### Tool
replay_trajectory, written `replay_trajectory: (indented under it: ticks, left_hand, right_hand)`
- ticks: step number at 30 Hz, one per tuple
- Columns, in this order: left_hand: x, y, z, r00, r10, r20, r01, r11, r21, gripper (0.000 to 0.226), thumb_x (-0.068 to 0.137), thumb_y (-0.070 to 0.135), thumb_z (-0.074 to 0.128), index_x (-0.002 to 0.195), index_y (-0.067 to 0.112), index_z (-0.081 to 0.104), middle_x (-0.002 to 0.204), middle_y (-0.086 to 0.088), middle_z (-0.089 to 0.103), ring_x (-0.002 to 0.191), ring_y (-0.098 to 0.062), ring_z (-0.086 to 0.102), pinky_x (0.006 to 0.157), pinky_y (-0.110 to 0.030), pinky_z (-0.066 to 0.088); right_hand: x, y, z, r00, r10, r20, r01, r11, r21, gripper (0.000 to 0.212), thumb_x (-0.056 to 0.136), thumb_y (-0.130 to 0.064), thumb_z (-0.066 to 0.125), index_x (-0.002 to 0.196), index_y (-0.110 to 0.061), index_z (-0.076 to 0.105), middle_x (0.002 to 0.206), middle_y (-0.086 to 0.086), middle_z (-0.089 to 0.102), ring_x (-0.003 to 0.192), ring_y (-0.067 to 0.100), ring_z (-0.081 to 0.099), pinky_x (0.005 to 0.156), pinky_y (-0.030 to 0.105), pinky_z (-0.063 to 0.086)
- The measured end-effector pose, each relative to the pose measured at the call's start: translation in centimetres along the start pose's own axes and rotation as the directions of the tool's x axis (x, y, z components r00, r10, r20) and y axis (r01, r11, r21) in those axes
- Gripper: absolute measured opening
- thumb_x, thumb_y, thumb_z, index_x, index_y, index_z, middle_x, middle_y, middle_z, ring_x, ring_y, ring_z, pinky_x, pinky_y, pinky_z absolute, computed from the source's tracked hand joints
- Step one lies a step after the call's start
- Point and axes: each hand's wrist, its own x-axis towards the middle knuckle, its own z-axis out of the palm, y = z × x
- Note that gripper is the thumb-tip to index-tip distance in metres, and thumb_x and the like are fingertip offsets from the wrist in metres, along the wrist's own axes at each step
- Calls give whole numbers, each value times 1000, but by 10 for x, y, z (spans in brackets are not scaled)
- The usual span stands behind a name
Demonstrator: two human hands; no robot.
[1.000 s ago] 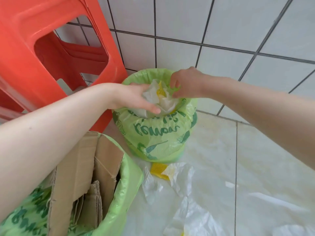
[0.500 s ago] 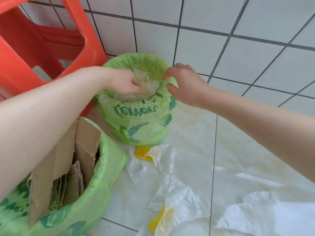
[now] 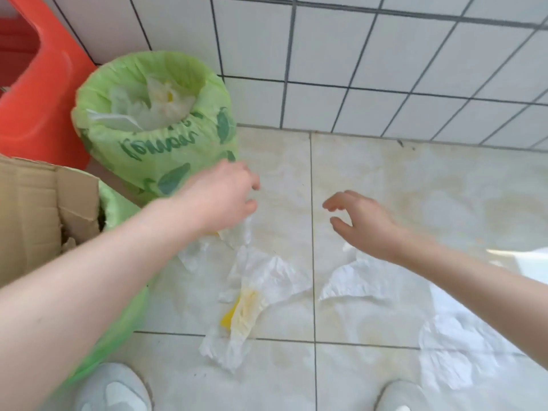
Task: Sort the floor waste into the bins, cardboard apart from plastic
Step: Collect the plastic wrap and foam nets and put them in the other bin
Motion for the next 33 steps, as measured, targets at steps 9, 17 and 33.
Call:
replay_trajectory:
  ticks: [9,17,33]
  left_hand:
    - [-69,47,146,965,5,261,11,998,-60,57,90,35,50,143,26,30,147,3,28,133,-24,29,102,-36,38]
    - [-87,41,185,936,-194,293,238,964,-121,89,85,38,60,150,31,1,155,-6,5,136,-37,22,105,-45,34]
    - [-85,56,187,965,-224,135,252,934,-255,73,87,39,61,147,18,25,142,-8,35,128,-33,31,103,-42,36]
  right_hand:
    - [-155,78,65,885,442,150,-424,896,-133,46,93,-27,51,136,-15,38,135,7,39,121,31,39,99,35,37]
    - [-215,108,113,678,725,122,-705,688,-172,62,85,-38,59,133,-9,31,136,17,30,126,41,32,102,47,33]
    - [-214,107,113,791,602,112,-590,798,-124,91,77,-47,70,146,-14,21,151,11,22,135,39,23,111,43,27]
